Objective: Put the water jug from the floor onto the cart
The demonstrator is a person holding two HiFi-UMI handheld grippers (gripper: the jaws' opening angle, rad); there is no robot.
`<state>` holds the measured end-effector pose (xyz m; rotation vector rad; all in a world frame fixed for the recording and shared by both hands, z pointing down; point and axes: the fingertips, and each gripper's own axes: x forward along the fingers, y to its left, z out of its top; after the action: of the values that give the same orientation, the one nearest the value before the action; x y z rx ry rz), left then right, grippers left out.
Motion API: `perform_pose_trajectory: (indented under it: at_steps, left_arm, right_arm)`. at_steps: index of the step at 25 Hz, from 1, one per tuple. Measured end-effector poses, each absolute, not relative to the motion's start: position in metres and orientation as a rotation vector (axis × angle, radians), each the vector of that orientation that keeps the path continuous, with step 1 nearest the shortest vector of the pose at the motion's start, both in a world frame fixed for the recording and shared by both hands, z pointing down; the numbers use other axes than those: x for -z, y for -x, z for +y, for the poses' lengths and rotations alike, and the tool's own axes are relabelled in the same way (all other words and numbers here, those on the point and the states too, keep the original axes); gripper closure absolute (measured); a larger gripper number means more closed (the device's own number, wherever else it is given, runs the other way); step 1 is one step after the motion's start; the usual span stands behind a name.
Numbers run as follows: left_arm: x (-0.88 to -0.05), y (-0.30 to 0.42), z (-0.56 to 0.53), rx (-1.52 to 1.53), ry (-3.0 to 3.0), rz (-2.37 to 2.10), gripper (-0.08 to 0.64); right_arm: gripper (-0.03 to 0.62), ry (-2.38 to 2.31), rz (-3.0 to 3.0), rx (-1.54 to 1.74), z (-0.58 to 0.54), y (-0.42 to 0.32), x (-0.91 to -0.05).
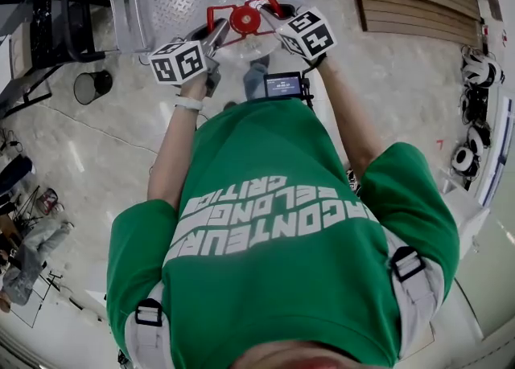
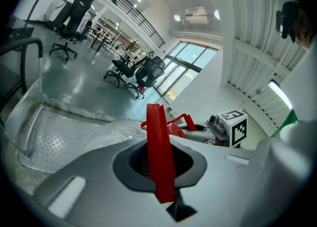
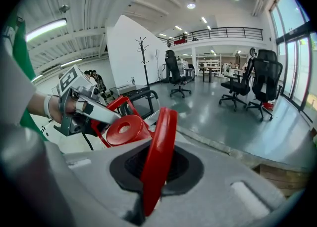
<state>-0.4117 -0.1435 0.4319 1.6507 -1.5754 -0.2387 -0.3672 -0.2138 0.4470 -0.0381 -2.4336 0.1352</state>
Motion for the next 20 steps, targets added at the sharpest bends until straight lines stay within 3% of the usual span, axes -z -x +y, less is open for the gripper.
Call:
perform_pose_trajectory:
  at_steps: [20]
  left_arm:
    - [-0.445, 0.433, -0.212, 0.233, -1.530, -1.636, 0.525]
  right_arm:
    - [0.583, 0.181, -2.426, -0.177, -0.284, 0.394, -0.460]
